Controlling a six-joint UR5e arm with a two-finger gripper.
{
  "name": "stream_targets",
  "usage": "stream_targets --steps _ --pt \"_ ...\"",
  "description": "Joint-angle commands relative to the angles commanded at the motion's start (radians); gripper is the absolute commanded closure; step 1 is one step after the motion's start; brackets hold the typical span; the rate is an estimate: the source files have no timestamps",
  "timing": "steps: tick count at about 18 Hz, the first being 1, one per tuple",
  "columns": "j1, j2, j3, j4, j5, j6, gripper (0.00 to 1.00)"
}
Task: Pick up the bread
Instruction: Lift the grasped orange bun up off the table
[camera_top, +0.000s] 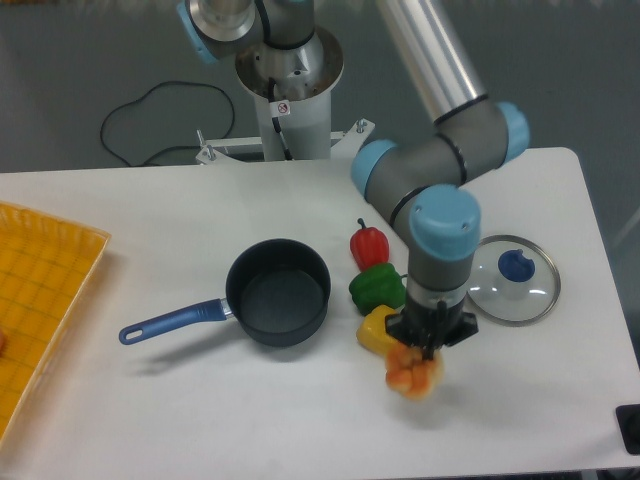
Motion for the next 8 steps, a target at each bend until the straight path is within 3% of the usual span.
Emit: stream_targets --steps 4,8 --pt "0.046 0.031 -0.002 -0.091 0.008 0.173 1.0" --pt "0.075 0.035 -0.011 -0.103 0.029 0.24 1.0"
